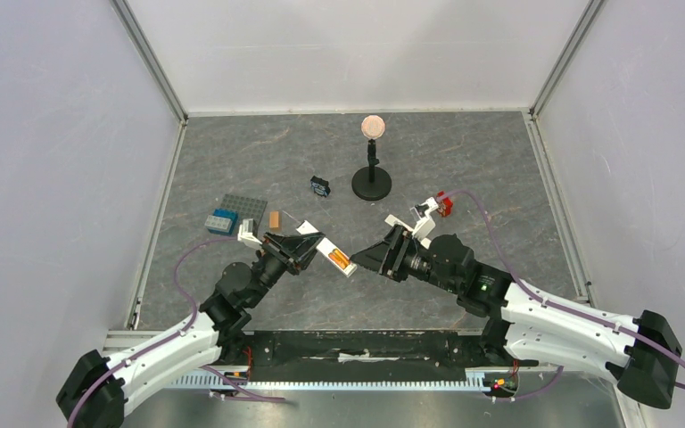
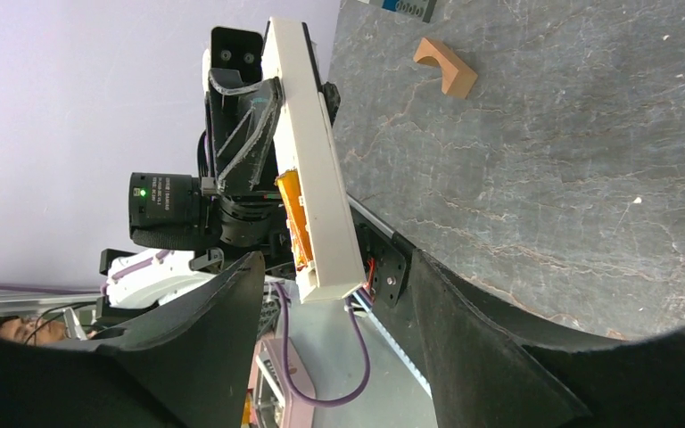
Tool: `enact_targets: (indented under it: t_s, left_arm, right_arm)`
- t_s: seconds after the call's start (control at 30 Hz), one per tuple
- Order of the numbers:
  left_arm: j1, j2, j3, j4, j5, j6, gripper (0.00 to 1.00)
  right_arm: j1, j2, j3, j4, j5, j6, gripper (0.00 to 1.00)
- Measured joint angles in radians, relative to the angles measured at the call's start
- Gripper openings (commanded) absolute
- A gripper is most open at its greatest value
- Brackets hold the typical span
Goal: Load the batteries into the remote control
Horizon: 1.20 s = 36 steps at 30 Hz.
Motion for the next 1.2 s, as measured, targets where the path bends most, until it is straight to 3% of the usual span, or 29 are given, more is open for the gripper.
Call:
enact_targets:
  t_s: [0.23, 0.63, 0.8, 1.07, 1.2]
  left_arm:
    - [-0.002, 0.005, 0.008, -0.044, 0.002, 0.039, 0.02]
    - [-0.002, 0.003, 0.111, -0.374, -0.026, 0.193, 0.02]
    - [-0.002, 0.140, 0.285, -0.594, -0.063, 0.322, 0.02]
    - [-0.002, 0.574, 0.678, -0.862, -0.081, 0.558, 0.02]
    - [-0.003, 0.721, 0.764, -0.941, -0.077, 0.637, 0.02]
  right_arm:
    - [0.000, 0.031, 0.017, -0.018, -0.002, -0.111, 0.68]
    - [-0.001, 0.176, 0.121, -0.084, 0.021, -0.455, 0.62]
    - [-0.005, 0.220, 0.106, -0.104, 0.072, -0.491, 0.62]
    - [-0.011, 0.290, 0.026, -0.119, 0.159, -0.471, 0.59]
    - [-0.013, 0.323, 0.001, -0.127, 0.169, -0.458, 0.58]
